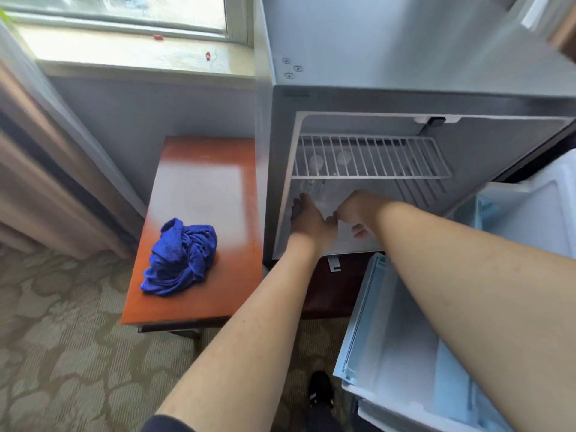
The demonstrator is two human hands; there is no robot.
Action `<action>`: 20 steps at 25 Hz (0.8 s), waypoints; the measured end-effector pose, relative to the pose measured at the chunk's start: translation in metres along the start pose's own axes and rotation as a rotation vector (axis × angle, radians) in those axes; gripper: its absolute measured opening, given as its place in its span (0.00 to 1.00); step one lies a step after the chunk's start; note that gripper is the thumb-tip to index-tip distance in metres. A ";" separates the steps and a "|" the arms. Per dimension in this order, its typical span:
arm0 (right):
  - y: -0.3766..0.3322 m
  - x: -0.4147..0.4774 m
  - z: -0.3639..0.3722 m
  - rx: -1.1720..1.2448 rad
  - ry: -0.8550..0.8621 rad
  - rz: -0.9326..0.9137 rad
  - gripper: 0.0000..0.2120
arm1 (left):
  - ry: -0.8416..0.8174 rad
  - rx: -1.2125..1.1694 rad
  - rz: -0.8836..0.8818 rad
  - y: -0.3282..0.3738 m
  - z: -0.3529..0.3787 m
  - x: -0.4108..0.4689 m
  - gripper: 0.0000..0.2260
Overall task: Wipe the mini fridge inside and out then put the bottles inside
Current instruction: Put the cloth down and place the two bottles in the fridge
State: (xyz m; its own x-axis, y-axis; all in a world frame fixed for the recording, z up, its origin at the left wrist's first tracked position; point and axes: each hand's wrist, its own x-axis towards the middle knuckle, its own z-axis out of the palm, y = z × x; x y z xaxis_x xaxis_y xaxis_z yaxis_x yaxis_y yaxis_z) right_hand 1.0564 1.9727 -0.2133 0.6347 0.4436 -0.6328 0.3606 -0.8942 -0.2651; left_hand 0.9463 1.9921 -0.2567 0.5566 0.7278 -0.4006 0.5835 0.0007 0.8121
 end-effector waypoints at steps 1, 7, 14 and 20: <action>0.000 -0.015 -0.005 -0.020 -0.048 0.008 0.19 | -0.012 0.009 0.003 0.004 -0.005 -0.014 0.38; -0.004 -0.133 -0.072 -0.109 0.017 -0.290 0.14 | 0.050 0.028 0.219 0.029 -0.034 -0.096 0.21; 0.082 -0.234 -0.127 -0.299 0.358 -0.825 0.07 | 0.015 0.047 0.494 0.101 -0.064 -0.210 0.17; 0.126 -0.227 -0.129 0.046 0.389 -1.095 0.06 | -0.221 0.509 0.406 0.149 -0.009 -0.314 0.43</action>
State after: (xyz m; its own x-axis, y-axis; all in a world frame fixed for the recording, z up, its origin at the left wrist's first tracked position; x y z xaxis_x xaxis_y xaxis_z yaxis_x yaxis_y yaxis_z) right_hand 1.0459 1.7670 -0.0089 0.1685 0.9619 0.2151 0.8259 -0.0187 -0.5634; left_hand 0.8533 1.7695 -0.0063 0.8660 0.4452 -0.2275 0.4780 -0.6041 0.6376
